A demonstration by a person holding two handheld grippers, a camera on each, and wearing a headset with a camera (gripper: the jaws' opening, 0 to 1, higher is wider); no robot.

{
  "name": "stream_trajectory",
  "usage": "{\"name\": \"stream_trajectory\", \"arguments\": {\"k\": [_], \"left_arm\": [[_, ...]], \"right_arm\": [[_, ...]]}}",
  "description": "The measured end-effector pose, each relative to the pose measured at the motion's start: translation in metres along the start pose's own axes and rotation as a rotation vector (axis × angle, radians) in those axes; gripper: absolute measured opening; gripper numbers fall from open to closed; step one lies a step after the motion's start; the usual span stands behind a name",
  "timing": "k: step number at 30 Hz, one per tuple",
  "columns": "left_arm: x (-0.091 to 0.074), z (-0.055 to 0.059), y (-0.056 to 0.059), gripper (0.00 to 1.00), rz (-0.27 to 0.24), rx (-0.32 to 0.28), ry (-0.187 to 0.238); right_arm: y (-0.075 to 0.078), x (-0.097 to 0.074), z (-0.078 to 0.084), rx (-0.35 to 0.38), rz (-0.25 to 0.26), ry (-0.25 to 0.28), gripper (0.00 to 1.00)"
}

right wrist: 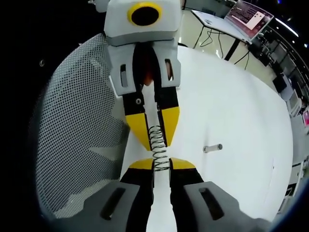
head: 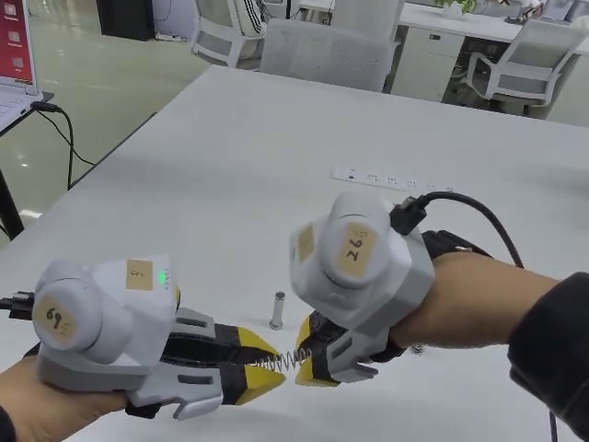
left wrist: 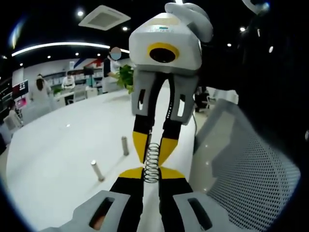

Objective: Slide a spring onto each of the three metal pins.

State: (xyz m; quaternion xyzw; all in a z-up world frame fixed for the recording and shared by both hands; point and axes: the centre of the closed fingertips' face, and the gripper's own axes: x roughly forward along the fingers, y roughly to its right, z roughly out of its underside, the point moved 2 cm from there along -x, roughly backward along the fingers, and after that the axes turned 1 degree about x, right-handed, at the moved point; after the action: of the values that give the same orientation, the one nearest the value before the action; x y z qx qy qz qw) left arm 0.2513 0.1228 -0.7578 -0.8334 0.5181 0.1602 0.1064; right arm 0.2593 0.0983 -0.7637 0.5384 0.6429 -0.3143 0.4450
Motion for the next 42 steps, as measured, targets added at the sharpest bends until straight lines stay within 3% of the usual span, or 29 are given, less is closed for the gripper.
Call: {"name": "stream_trajectory", "arguments": {"k": [10, 32, 42], "left_arm": [[0.002, 0.006, 0.0, 0.03, 0.002, -0.001, -0.03], [0.002, 0.011, 0.0, 0.04, 0.004, -0.02, -0.043], [0.0, 0.012, -0.004, 0.11, -0.017, -0.035, -0.045]], "right_arm": [[-0.003, -0.009, -0.02, 0.008, 0.003, 0.076, 0.08], [-0.007, -0.006, -0.04, -0.045, -0.008, 0.071, 0.08], [0.0, -0.008, -0.038, -0.029, 0.013, 0.065, 0.08]]}}
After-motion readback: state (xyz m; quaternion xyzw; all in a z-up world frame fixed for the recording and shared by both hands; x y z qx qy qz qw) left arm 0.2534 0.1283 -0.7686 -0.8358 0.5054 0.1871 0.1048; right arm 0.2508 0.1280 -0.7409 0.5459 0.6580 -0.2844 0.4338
